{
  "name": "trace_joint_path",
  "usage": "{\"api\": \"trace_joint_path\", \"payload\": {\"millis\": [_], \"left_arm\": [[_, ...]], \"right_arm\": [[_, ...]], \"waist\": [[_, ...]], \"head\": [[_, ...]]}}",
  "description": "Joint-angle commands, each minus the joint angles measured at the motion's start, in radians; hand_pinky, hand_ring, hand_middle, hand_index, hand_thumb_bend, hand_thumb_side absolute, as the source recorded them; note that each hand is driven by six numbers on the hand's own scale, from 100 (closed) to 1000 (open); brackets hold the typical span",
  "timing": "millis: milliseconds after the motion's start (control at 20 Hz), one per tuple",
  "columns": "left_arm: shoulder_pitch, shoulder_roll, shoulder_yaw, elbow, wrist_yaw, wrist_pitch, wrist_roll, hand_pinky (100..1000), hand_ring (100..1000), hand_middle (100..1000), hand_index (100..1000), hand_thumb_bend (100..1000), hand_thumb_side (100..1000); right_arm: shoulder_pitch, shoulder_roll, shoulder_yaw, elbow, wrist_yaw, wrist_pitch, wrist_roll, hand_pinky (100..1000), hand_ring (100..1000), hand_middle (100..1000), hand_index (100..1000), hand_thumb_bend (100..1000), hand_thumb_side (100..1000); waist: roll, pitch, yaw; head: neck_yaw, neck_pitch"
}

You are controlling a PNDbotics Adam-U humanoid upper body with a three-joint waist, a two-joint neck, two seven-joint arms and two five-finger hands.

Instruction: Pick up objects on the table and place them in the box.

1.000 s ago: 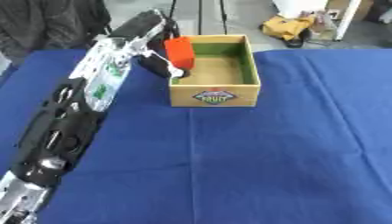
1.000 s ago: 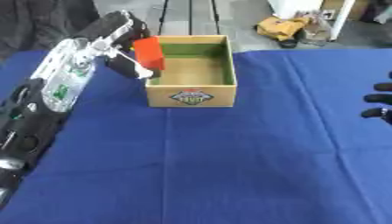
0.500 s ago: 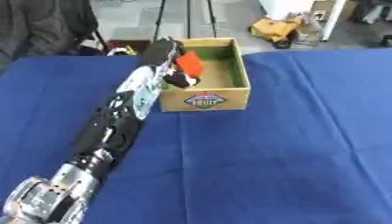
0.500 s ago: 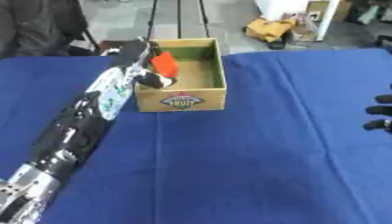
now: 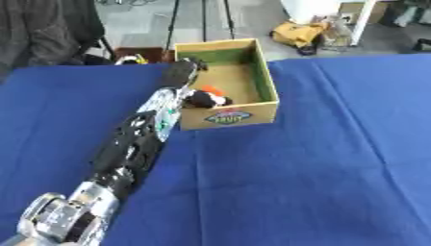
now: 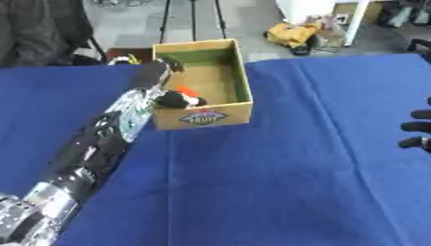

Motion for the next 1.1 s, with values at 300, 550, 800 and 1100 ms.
{"api": "trace_joint_path", "payload": {"millis": [300, 550, 800, 1100], "left_arm": [[0.041, 0.097, 0.005, -0.348, 0.217, -0.045, 0.064, 749, 802, 754, 812, 1000, 702], [0.228, 0.216, 0.013, -0.791, 0.571, -0.033, 0.111, 677, 715, 645, 742, 908, 762], [0.496, 0.256, 0.038, -1.005, 0.921, -0.024, 0.151, 626, 670, 596, 703, 783, 773], [0.675, 0.174, 0.064, -0.994, 1.121, -0.088, 0.166, 627, 683, 604, 703, 757, 793]], "right_arm": [[-0.007, -0.017, -0.022, -0.013, -0.005, -0.009, -0.008, 537, 664, 657, 827, 100, 594], [-0.005, -0.02, -0.035, -0.015, -0.001, -0.014, -0.02, 538, 664, 657, 827, 100, 594], [-0.006, -0.026, -0.041, -0.018, 0.002, -0.016, -0.026, 538, 664, 657, 828, 100, 595], [-0.01, -0.027, -0.042, -0.02, 0.002, -0.019, -0.027, 538, 664, 658, 829, 100, 595]], "waist": [[-0.007, -0.009, 0.041], [-0.001, -0.002, 0.095], [0.0, 0.003, 0.136], [-0.009, 0.006, 0.15]], "head": [[-0.023, -0.014], [-0.054, -0.017], [-0.075, -0.015], [-0.079, -0.008]]}}
